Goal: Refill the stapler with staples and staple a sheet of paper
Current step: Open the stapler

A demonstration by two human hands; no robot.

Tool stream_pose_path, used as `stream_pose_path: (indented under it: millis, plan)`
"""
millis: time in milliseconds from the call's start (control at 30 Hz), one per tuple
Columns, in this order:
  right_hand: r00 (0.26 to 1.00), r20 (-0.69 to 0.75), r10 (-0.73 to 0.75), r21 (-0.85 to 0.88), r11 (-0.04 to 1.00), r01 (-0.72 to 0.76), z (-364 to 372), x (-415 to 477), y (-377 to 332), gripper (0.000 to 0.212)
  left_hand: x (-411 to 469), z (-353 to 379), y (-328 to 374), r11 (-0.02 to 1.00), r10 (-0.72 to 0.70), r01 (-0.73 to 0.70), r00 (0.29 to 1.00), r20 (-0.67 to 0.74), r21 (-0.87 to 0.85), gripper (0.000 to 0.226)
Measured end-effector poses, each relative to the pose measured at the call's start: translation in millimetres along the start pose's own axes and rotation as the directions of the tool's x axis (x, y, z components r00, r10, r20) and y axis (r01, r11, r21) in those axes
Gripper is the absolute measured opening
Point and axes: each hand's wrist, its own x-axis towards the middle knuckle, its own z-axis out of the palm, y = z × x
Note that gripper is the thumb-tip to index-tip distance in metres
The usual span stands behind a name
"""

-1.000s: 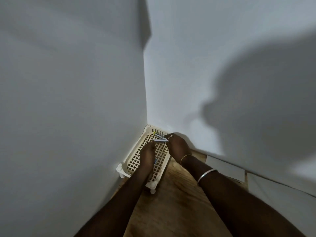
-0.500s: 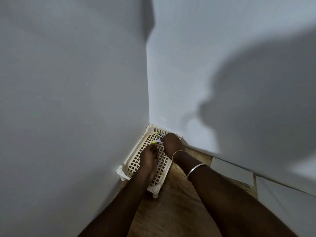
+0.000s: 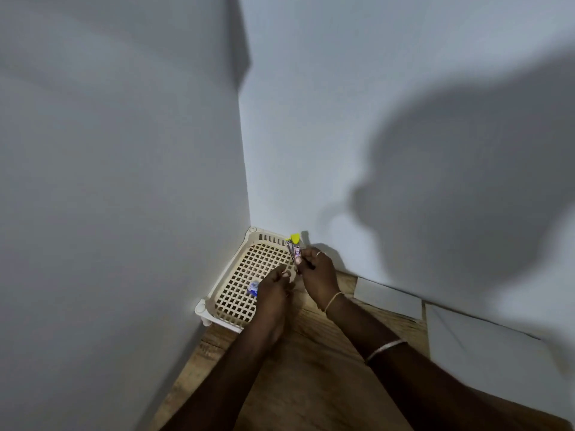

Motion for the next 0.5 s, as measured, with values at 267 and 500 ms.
stream_pose_path:
  millis: [267,500]
  plan:
    - [0.998,0.027,0.063,0.214,0.974,-0.068,-87.7,-86.0,-20.0,0.009,-81.1,42.3,-19.6,0.99,-0.065,0.096,0.96,0.271,-0.102,0.033]
    - [0.998,-0.051,-0.035,0.094,0.995,0.04,-139.2,-142.2,-31.9,0.018,-138.7,85.6,-31.1,0.988,-0.029,0.073,0.954,0.298,-0.137,0.035]
